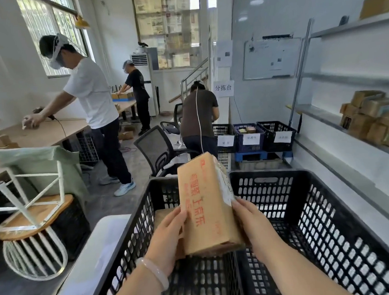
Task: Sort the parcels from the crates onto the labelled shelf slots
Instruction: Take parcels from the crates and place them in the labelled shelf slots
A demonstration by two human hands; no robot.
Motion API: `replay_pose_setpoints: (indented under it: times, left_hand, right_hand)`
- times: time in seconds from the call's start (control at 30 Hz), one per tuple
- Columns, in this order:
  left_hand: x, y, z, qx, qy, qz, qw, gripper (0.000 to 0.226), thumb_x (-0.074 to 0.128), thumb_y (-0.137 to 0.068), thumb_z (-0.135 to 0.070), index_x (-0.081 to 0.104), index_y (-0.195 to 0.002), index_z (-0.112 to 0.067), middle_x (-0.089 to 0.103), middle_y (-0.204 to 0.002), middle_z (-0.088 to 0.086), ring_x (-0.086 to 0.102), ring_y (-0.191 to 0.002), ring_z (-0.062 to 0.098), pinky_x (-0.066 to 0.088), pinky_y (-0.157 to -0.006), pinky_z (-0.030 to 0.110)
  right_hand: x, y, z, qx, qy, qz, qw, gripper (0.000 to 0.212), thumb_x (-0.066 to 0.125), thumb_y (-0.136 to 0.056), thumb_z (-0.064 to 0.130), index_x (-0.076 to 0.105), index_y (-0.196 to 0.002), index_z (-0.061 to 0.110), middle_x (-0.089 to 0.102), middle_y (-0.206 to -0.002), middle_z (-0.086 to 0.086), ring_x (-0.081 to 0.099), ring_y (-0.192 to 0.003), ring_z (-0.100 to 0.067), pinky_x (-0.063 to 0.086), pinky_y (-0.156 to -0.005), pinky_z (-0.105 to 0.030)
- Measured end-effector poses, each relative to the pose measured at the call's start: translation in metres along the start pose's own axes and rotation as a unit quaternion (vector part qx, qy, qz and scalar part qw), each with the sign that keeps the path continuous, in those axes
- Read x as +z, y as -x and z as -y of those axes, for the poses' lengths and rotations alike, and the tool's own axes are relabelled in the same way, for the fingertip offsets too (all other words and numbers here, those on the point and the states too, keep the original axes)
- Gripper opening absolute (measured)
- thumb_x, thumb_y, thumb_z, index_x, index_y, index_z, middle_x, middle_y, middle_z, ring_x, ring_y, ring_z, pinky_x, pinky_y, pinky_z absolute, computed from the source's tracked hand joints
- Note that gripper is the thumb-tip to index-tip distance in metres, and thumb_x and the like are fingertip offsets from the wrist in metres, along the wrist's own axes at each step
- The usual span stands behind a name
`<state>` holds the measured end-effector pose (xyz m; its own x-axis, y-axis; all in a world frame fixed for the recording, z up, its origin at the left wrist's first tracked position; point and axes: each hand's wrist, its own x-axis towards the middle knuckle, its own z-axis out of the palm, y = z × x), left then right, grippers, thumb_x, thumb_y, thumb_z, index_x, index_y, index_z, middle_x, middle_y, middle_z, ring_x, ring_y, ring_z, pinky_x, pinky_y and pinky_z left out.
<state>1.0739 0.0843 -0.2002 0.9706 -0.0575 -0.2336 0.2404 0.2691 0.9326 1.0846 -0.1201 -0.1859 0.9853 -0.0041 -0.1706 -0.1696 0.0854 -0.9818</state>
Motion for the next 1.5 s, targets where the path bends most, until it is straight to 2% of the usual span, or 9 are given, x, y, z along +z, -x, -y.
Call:
replay_pose_setpoints:
  times: [0.13,0.27,0.53,0.83,1.03,1.13,1.23,1.33,1.5]
  left_hand:
    - [0.009,-0.001,0.000,0.034,-0.103,-0.026,0.994,0.066,0.073,-0.078,-0.050,0.045,-0.137,-0.048,0.072,-0.104,-0.019,0.071,-0.091,0.005,0.058,-0.066,0.029]
    - [0.025,0.002,0.004,0.073,-0.087,0.049,0.992,0.093,0.087,-0.045,-0.070,0.040,-0.124,-0.060,0.070,-0.112,-0.021,0.068,-0.098,-0.002,0.057,-0.069,0.019]
    - [0.072,-0.015,0.005,0.090,-0.021,0.080,0.992,0.101,0.092,-0.040,-0.063,0.052,-0.131,-0.049,0.068,-0.123,-0.007,0.067,-0.109,0.012,0.058,-0.089,0.037]
    - [0.195,-0.010,0.033,0.042,0.055,0.149,0.986,0.113,0.087,-0.054,-0.055,0.023,-0.148,-0.053,0.065,-0.128,-0.010,0.065,-0.114,0.013,0.045,-0.106,0.050]
    - [0.272,0.002,0.032,0.204,-0.252,0.032,0.946,0.119,0.081,-0.072,-0.047,-0.003,-0.156,-0.037,0.001,-0.165,-0.005,0.001,-0.150,0.015,0.009,-0.122,0.046]
    - [0.320,0.014,0.030,0.352,-0.433,0.117,0.821,0.092,0.067,-0.079,-0.062,0.008,-0.150,-0.054,0.004,-0.162,-0.018,-0.004,-0.148,0.007,0.001,-0.119,0.038]
    - [0.374,0.031,0.032,0.391,-0.506,0.256,0.725,0.085,0.065,-0.080,-0.064,0.009,-0.144,-0.064,0.017,-0.155,-0.029,0.009,-0.143,-0.002,0.009,-0.119,0.032]
    - [0.426,0.051,0.044,0.358,-0.486,0.338,0.722,0.085,0.072,-0.078,-0.057,0.008,-0.132,-0.078,0.042,-0.124,-0.044,0.041,-0.116,-0.018,0.040,-0.105,0.024]
    - [0.503,0.082,0.080,0.323,-0.373,0.341,0.800,0.072,0.074,-0.077,-0.050,0.030,-0.131,-0.069,0.057,-0.102,-0.044,0.057,-0.094,-0.017,0.053,-0.080,0.019]
  right_hand:
    - [-0.008,0.011,0.000,-0.099,0.133,-0.075,0.983,0.034,0.065,-0.086,0.045,0.050,-0.117,0.048,0.060,-0.103,0.025,0.061,-0.083,0.012,0.046,-0.054,-0.008]
    - [-0.013,0.019,-0.001,-0.161,0.174,-0.086,0.968,0.035,0.068,-0.085,0.042,0.048,-0.111,0.053,0.062,-0.101,0.026,0.054,-0.090,0.019,0.048,-0.059,-0.006]
    - [-0.059,0.036,0.007,-0.158,0.142,-0.069,0.975,0.048,0.066,-0.086,0.044,0.040,-0.119,0.067,0.054,-0.118,0.037,0.053,-0.108,0.012,0.055,-0.076,-0.019]
    - [-0.153,0.071,0.019,-0.065,0.011,-0.177,0.982,0.130,0.083,-0.031,0.075,0.026,-0.144,0.047,0.050,-0.136,0.010,0.052,-0.120,-0.013,0.045,-0.101,-0.050]
    - [-0.260,0.117,0.047,-0.143,0.080,-0.274,0.948,0.081,0.078,-0.075,0.039,0.025,-0.132,0.062,0.039,-0.143,0.013,0.049,-0.121,-0.008,0.051,-0.094,-0.035]
    - [-0.312,0.144,0.067,-0.163,0.118,-0.270,0.941,0.075,0.075,-0.082,0.031,0.030,-0.138,0.054,0.044,-0.134,0.018,0.050,-0.107,0.005,0.048,-0.064,-0.010]
    - [-0.362,0.173,0.088,-0.163,0.166,-0.273,0.933,0.070,0.074,-0.082,0.030,0.036,-0.137,0.051,0.048,-0.133,0.019,0.048,-0.116,0.001,0.041,-0.075,-0.015]
    - [-0.407,0.201,0.105,-0.166,0.199,-0.276,0.926,0.065,0.075,-0.081,0.029,0.041,-0.131,0.053,0.051,-0.132,0.020,0.050,-0.116,0.002,0.040,-0.080,-0.015]
    - [-0.465,0.248,0.113,-0.213,0.228,-0.358,0.880,0.054,0.073,-0.078,0.044,0.043,-0.118,0.066,0.046,-0.127,0.035,0.043,-0.119,0.010,0.041,-0.094,-0.024]
